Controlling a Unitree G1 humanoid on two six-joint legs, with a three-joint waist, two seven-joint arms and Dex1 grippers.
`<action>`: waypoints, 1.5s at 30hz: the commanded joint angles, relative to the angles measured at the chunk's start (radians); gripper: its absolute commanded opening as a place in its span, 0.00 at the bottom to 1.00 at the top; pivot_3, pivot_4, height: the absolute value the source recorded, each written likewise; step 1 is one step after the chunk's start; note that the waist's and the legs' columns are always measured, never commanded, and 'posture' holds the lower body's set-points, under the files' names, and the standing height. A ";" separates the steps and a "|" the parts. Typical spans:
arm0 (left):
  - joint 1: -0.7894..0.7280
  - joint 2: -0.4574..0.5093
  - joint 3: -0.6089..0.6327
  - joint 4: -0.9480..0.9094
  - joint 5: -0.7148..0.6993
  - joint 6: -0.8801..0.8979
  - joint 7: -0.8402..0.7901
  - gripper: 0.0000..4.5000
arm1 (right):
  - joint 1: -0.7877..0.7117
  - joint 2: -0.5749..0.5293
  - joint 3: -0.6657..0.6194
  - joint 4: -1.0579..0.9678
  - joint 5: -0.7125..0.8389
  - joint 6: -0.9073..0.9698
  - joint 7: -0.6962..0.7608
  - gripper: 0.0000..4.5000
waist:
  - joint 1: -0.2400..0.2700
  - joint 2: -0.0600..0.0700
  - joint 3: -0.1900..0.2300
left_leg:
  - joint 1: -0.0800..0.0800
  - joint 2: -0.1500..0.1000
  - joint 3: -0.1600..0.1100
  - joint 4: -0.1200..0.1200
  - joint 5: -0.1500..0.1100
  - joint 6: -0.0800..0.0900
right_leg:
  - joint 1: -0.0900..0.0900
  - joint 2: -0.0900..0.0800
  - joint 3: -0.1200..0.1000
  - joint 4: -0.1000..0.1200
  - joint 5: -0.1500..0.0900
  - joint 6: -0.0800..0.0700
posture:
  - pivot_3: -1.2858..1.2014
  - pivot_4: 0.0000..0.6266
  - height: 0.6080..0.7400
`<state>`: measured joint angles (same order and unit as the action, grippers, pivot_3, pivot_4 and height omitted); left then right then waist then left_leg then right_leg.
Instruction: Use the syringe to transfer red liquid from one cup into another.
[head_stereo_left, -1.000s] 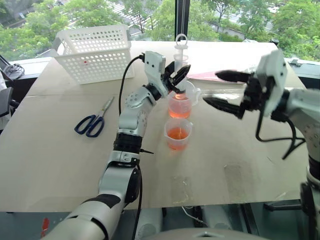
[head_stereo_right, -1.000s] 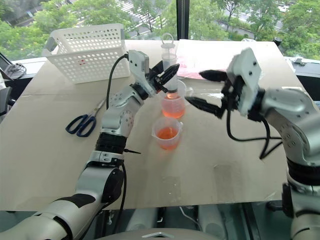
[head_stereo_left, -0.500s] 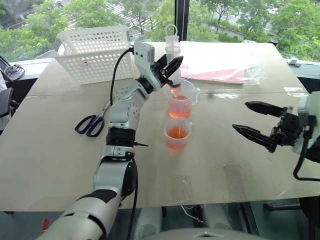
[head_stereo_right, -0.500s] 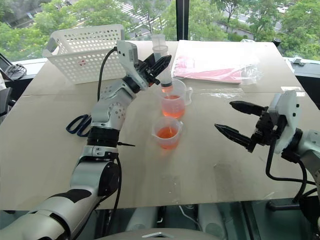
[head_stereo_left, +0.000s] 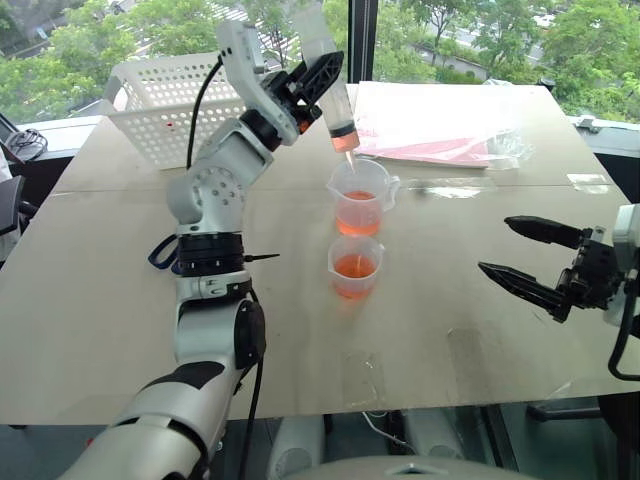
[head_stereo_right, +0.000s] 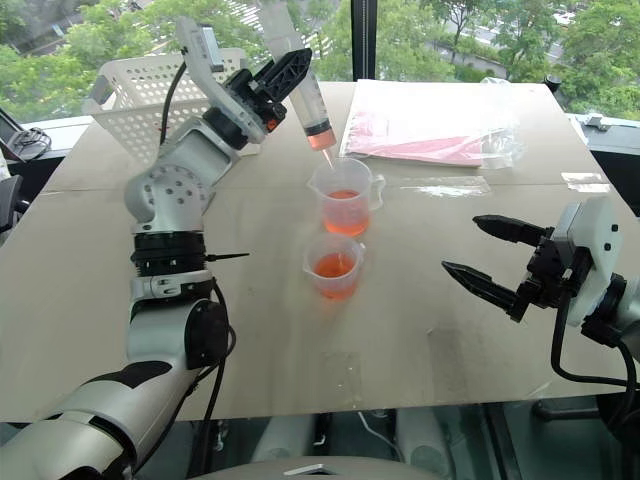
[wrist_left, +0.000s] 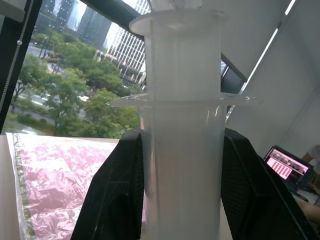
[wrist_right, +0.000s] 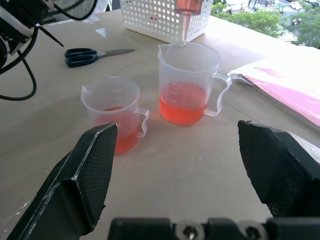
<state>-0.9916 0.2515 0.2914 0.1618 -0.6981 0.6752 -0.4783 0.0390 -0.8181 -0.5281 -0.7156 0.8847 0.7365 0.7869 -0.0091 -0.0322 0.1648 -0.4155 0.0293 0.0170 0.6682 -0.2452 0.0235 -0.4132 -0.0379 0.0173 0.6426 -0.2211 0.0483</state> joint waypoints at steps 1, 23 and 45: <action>0.050 0.021 0.019 -0.211 -0.151 0.144 0.020 0.32 | 0.007 -0.023 -0.051 -0.041 0.054 -0.005 -0.013 0.92 | 0.002 0.000 0.000 | 0.000 0.000 0.000 0.000 0.000 0.000 | 0.000 0.000 0.000 0.000 0.000 0.000 | 0.52 0.24 1.00; 0.548 0.136 -0.257 -0.492 0.064 -0.284 -0.393 0.32 | -0.187 -0.124 0.062 -0.052 0.332 0.026 -0.181 0.92 | 0.016 0.001 -0.001 | 0.002 0.000 0.003 0.001 0.000 0.000 | 0.001 0.001 0.003 0.000 -0.002 -0.005 | 0.52 0.24 1.00; 0.613 0.071 -0.377 -0.427 0.251 -0.528 -0.398 0.32 | -0.827 0.140 0.494 0.154 0.250 0.241 -0.603 0.65 | 0.021 0.001 -0.001 | 0.000 0.004 0.003 0.001 0.000 0.000 | 0.000 0.001 0.002 -0.001 0.000 -0.001 | 0.52 0.24 1.00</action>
<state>-0.3805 0.3245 -0.0802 -0.2293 -0.4507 0.1678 -0.8775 -0.7652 -0.6816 -0.0171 -0.5431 1.1426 0.9782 0.1950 0.0118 -0.0313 0.1642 -0.4156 0.0346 0.0202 0.6688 -0.2454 0.0237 -0.4135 -0.0367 0.0189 0.6419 -0.2210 0.0471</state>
